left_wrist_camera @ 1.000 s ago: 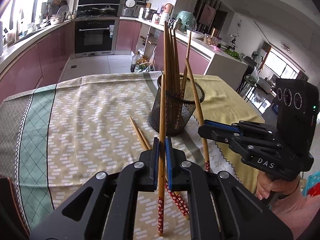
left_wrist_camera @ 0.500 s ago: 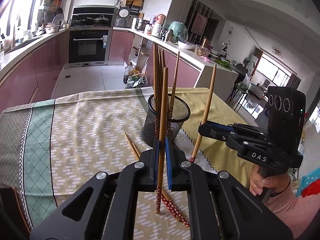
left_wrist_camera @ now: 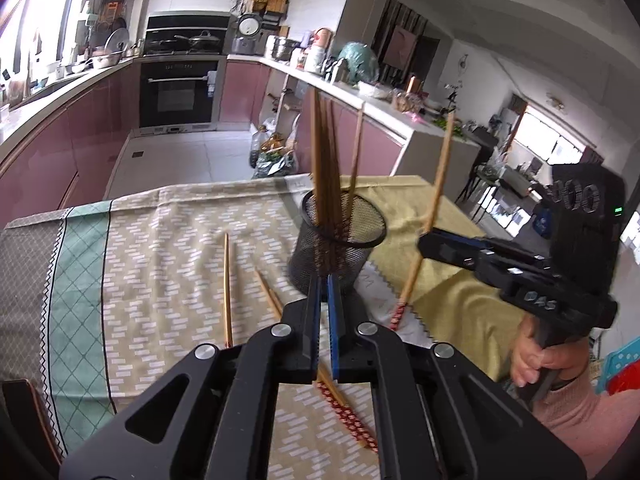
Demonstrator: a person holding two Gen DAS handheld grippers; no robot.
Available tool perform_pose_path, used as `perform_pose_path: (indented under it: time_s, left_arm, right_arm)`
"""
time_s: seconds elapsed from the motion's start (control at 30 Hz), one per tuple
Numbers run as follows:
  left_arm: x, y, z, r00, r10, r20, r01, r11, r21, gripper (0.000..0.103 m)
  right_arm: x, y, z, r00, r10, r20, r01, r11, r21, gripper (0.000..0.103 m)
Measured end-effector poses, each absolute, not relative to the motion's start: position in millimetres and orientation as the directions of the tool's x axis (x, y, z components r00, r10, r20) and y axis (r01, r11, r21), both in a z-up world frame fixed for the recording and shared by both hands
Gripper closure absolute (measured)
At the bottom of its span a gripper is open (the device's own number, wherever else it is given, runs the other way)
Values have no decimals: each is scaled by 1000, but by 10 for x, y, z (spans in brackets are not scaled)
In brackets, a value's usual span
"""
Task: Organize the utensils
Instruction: 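Grasp a chopstick on the cloth with the left tool while the right tool holds its chopstick upright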
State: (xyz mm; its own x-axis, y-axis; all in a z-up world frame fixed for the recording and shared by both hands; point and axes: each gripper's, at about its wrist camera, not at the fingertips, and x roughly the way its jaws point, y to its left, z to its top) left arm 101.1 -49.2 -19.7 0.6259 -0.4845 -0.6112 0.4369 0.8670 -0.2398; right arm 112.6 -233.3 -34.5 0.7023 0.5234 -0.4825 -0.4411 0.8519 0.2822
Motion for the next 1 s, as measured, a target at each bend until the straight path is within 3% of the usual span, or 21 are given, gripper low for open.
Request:
perform_pose_path:
  time_s: [0.2,0.47,0.67,1.0]
  left_arm:
    - [1270,-455,-547,628,-352,-694,348,925,-154,90]
    - [1666,-394,-849,633,-220,-743,271,961,-54,77]
    - [1976,-473,-1081,597,-161,-786,259,966,-2,77]
    - [2262,-543,-1260,561,-133,-817,258,966,19,88]
  right_arm:
    - [1135,-2325,-392,693,527,-492,-442,850,287,97]
    - [1160,-2312,-437,685,529,-501,-442,848,292,97]
    - [1162,-2329,-459,679,528,-510,-440,849,293,97]
    - [1188,-2320,-492,670,530,-520,-441,847,296,97]
